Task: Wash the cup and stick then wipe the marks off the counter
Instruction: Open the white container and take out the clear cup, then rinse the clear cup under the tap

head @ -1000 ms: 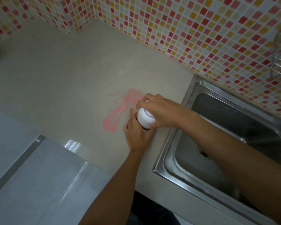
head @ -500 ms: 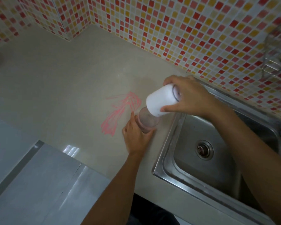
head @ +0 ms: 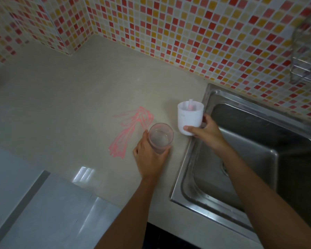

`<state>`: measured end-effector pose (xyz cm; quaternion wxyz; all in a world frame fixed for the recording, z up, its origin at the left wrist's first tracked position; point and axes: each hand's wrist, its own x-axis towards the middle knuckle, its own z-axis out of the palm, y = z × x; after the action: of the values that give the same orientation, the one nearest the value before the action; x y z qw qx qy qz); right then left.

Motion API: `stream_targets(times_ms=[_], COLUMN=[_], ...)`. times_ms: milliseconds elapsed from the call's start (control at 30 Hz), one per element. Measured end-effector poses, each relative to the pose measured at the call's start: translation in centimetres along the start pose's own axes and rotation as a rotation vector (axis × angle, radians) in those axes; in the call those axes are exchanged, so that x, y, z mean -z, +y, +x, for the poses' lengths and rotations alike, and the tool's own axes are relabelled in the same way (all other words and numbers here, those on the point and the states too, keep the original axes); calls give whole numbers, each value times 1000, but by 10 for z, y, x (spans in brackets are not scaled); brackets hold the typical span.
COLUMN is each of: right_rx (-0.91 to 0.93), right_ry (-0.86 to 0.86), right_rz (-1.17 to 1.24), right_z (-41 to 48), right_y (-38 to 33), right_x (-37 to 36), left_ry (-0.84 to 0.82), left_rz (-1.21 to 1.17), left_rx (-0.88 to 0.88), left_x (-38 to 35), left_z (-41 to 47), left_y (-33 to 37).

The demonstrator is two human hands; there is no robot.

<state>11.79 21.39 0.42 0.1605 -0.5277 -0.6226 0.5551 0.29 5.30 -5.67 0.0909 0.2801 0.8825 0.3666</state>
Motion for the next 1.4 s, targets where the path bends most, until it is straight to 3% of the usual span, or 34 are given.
stream_targets(times_ms=[167,600,733,867,1033,1233,1400], right_rx=[134,176,181,166,-13,-164,-242], right_ry=[13,27,184,141,168,251,250], right_rz=[-17,-98,-310,-540,-622,-729,-816], right_z=[4,-3,-60,-120,-171,-179,-179], right_y=[20,33,52,106,166,211,237], right_x=[-19,-21,-9,8,43,108,158], left_ry=[23,30,-19,-155,-351,-494,-530], left_rz=[9,-113,-237,-407,-416,-268,69], left_rx=[-14,12,24,-39,-291,-642,-820], left_x=[-2,-2,3,3,-6,-35,-80], left_z=[0,-2,-6,-23,-60,-91,-100], left_y=[1,2,1,6,51,103,111])
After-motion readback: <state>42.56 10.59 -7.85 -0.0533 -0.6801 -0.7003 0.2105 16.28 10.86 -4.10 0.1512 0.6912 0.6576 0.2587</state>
